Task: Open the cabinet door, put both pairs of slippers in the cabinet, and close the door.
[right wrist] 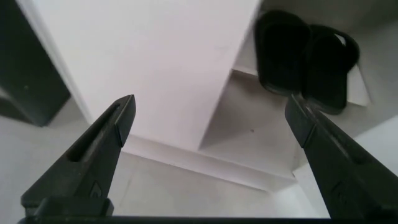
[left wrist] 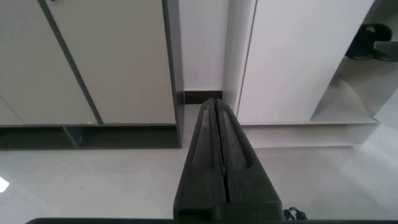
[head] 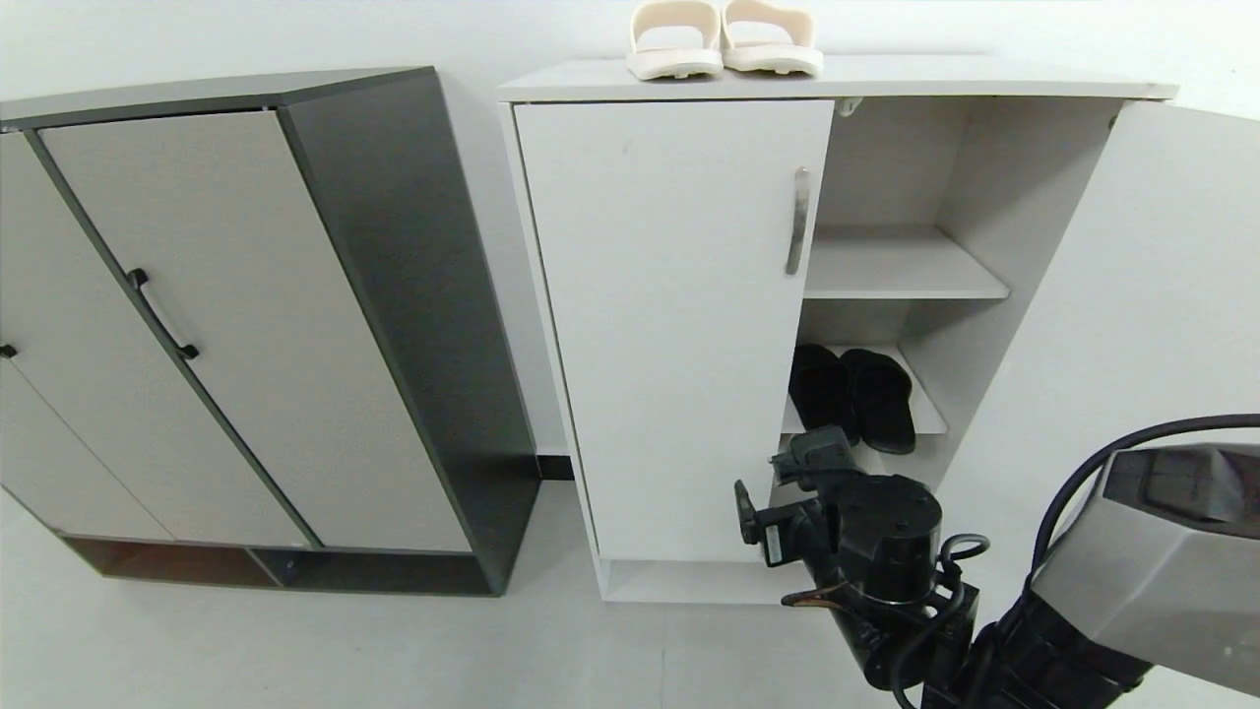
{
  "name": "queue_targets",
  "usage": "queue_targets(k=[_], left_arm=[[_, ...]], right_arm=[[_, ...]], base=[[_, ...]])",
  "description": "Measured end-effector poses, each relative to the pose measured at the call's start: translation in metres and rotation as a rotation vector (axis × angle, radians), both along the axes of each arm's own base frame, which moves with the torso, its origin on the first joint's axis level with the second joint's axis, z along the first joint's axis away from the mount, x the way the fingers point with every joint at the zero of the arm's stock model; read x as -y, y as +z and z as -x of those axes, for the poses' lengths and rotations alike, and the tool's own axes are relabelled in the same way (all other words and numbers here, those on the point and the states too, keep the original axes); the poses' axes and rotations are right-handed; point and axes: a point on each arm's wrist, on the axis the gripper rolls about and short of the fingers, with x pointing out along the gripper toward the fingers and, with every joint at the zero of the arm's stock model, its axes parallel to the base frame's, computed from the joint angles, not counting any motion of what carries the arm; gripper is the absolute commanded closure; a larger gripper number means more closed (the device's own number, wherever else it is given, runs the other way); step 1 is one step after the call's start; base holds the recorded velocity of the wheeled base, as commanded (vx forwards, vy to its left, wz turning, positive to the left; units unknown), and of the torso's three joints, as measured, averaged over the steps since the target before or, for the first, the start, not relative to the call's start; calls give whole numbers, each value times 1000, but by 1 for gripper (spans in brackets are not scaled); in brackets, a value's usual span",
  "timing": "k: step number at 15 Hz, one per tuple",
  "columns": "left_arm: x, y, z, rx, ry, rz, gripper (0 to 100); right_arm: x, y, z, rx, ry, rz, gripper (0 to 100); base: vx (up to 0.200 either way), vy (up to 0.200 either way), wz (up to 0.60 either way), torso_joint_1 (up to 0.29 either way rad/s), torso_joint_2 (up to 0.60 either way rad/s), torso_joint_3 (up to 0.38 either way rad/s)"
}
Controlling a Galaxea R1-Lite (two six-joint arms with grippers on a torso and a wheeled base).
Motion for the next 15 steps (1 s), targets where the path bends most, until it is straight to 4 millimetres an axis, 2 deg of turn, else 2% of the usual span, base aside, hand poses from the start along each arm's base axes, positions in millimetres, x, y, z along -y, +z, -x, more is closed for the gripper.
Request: queue_targets(k=[10,15], left_arm=[[0,0,0,0,2,1,100],[0,0,0,-2,3,1,100]], right_arm=[[2,-7,1,-7,2,10,0],[2,-7,2,-5,8,18,0]], base=[[0,0,0,0,0,0],[0,0,0,25,-286,-317]])
